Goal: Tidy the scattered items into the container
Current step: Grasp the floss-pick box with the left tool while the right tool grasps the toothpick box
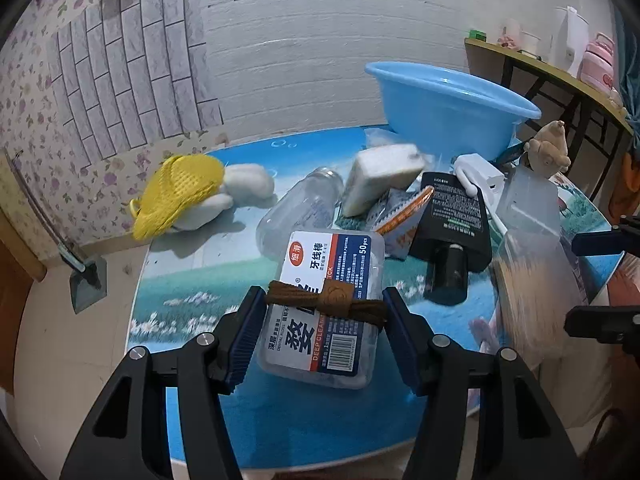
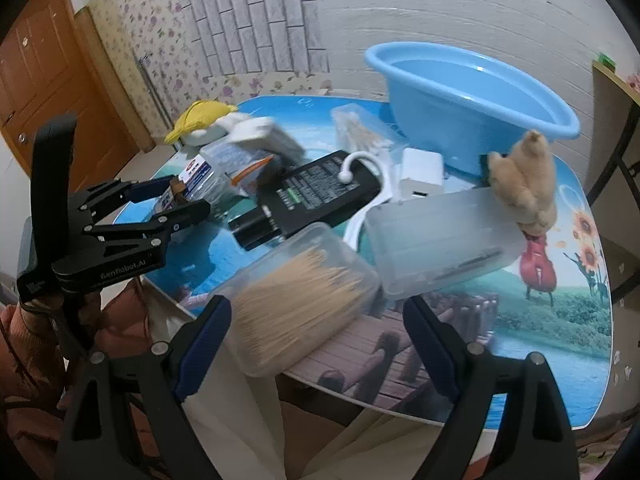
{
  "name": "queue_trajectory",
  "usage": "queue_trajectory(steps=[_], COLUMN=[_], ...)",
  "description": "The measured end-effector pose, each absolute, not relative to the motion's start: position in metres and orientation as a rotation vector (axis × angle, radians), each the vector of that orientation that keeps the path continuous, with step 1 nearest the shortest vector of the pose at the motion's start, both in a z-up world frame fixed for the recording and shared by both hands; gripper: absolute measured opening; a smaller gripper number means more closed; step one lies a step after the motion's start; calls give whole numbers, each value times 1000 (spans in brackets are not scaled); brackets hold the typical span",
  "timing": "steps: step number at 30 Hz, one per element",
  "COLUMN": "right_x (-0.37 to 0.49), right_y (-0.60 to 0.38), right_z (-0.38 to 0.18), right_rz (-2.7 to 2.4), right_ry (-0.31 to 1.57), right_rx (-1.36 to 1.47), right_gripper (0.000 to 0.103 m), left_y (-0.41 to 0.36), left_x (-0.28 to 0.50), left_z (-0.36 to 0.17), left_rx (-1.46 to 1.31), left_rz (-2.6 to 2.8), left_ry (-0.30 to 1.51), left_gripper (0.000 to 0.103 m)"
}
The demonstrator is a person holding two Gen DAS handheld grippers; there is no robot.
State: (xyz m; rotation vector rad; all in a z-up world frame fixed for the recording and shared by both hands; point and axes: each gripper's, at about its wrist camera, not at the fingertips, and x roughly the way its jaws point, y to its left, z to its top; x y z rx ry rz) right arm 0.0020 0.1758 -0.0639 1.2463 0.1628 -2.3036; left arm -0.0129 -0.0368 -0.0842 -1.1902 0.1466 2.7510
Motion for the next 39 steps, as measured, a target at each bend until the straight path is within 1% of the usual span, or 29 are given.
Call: queue_trajectory(steps=[9, 14, 16, 20, 22, 23, 24, 25, 33, 39], right_x=[-1, -4, -6, -9, -10, -10, -10, -11, -19, -26], right_y=[161, 156, 153, 149, 148, 148, 148, 148, 145, 137], right_z=[-74, -80, -82, -87, -88, -88, -89, -89, -90, -92], right_rz=[-2248, -2230, -2228, -2227, -2233, -2233, -2235, -2236, -2268, -2310], right_ry=[186, 179, 179, 188, 191, 191, 189, 183, 109, 119], right_rx=[1269, 1287, 1289, 1301, 1295, 1293, 1291, 1289, 1301, 1329], right_gripper=[89, 90, 90, 90, 92, 92, 93, 94, 103, 103], left_y=[-44, -45, -48, -49, -50, -51, -52, -53, -54, -51], left_x=[3, 7, 8, 4, 4, 2, 2, 0, 2, -1], left_z=[-87, -89, -93, -100, -103, -105, -106, -109, -113, -111], left_rx=[-1219, -1224, -1237, -1266, -1268, -1272, -1269, -1273, -1221, -1217], left_rz=[2731, 2708, 2696, 2684, 2681, 2679, 2682, 2690, 2737, 2752], left_ry=[171, 177, 165, 136, 111, 97, 87, 83, 56, 53], left_gripper=[59, 63, 70, 79, 89, 91, 98, 103, 103, 103])
